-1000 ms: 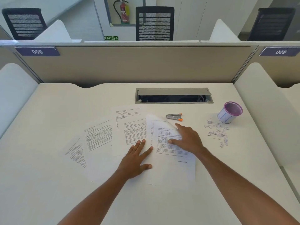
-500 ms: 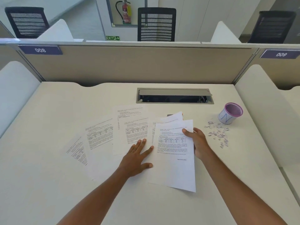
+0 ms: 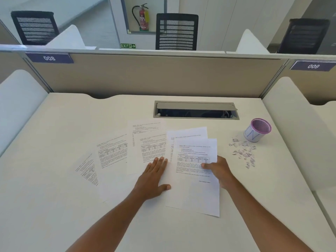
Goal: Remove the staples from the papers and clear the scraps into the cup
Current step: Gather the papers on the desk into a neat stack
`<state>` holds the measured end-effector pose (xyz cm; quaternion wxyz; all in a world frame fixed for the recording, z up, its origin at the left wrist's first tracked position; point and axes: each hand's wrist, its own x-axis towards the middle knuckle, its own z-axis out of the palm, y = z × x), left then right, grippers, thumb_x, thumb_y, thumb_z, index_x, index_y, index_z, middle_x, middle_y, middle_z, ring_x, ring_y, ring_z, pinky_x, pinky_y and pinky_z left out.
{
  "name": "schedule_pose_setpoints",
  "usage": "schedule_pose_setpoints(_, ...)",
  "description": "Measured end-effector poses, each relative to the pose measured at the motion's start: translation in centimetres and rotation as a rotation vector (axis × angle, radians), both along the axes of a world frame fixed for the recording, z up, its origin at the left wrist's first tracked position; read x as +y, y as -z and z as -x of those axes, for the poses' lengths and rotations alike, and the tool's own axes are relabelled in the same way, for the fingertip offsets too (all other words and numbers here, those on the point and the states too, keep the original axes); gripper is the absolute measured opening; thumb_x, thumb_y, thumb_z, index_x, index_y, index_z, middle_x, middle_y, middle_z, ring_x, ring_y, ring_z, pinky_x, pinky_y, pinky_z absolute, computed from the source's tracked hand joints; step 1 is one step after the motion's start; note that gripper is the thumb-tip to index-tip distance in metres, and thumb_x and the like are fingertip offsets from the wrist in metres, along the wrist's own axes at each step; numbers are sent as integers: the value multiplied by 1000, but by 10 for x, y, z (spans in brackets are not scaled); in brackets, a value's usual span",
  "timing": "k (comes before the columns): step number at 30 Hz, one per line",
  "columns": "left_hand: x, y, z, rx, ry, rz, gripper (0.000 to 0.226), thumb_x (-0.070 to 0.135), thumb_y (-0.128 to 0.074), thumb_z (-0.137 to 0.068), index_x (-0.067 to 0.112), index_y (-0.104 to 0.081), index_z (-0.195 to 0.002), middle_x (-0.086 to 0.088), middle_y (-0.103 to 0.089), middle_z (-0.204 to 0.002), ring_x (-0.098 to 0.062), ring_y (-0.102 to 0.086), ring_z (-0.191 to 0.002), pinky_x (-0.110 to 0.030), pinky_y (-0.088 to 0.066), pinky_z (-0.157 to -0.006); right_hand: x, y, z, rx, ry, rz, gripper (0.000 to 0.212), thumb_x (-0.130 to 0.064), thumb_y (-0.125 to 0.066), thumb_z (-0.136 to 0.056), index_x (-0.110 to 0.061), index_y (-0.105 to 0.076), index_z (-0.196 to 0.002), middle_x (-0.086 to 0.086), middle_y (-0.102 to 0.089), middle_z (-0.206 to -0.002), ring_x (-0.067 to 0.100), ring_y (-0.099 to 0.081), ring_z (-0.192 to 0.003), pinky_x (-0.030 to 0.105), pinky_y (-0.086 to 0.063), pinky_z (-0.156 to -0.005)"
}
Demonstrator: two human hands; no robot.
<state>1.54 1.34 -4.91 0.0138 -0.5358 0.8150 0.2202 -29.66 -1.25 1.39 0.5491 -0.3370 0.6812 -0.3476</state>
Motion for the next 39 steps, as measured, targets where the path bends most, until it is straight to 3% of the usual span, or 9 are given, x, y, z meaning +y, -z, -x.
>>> schedule_pose_setpoints(4, -1, -31, 16, 332, -353, -83, 118, 78, -57, -96, 18, 7, -175, 7, 16, -179, -17, 18, -167, -49, -4, -139, 6, -25, 9, -47, -18, 84, 41, 4, -86, -84, -13, -77, -121, -1, -84, -107, 20, -80, -100, 36, -62, -86)
schedule_pose_setpoints(8, -21, -82, 30, 791, -694, -228, 115, 71, -82, -84, 30, -23, -174, 2, -41, -175, -23, -39, -162, -54, -37, -130, 5, -55, 13, -113, -47, 181, 44, 3, -89, -80, -11, -77, -120, 3, -84, -113, 25, -81, -104, 43, -62, -95)
schedule_pose_setpoints(11, -38, -113, 38, 1031, -681, -263, 72, 53, -91, -86, 29, -61, -147, 8, -75, -142, -21, -69, -135, -51, -58, -112, -2, -75, 8, -153, -67, 253, 45, 2, -88, -80, -9, -76, -122, 6, -84, -114, 26, -81, -104, 44, -63, -93)
schedule_pose_setpoints(14, -48, -140, 46, 1284, -690, -254, 34, 18, -83, -98, 14, -73, -130, -1, -84, -124, -27, -79, -118, -43, -65, -100, -10, -88, 3, -192, -52, 318, 44, 2, -88, -81, -9, -76, -122, 6, -83, -115, 27, -81, -106, 43, -64, -93)
schedule_pose_setpoints(19, -51, -157, 49, 1325, -675, -162, 28, 15, -80, -100, 18, -76, -127, 3, -84, -123, -21, -80, -112, -30, -66, -93, -16, -93, -3, -210, -17, 418, 52, -3, -96, -69, -11, -77, -118, 6, -83, -115, 22, -79, -102, 37, -65, -89)
schedule_pose_setpoints(24, -39, -145, 52, 1204, -643, -192, 36, 21, -81, -100, 20, -71, -134, 3, -81, -128, -25, -77, -120, -47, -63, -108, -10, -75, -1, -214, -25, 393, 58, -5, -97, -70, -14, -77, -124, 10, -81, -120, 32, -76, -114, 48, -62, -99)
schedule_pose_setpoints(28, -35, -138, 64, 1164, -633, -216, 37, 25, -77, -103, 26, -70, -139, 7, -79, -130, -24, -73, -124, -47, -61, -111, -7, -66, -1, -246, -15, 401, 60, -5, -94, -70, -9, -75, -127, 14, -80, -123, 38, -73, -120, 49, -60, -103)
schedule_pose_setpoints(34, -33, -132, 72, 1178, -669, -214, 41, 27, -75, -104, 32, -65, -144, 9, -76, -134, -21, -70, -127, -42, -60, -109, -10, -64, -2, -238, 22, 410, 51, 3, -92, -75, -13, -78, -121, 12, -81, -120, 37, -75, -115, 49, -62, -100)
schedule_pose_setpoints(39, -31, -130, 72, 1149, -670, -177, 34, 19, -69, -109, 36, -68, -138, 11, -77, -128, -18, -70, -123, -25, -57, -96, -8, -55, -2, -246, -27, 372, 56, 1, -93, -73, -11, -76, -126, 14, -79, -124, 38, -72, -120, 52, -58, -107)
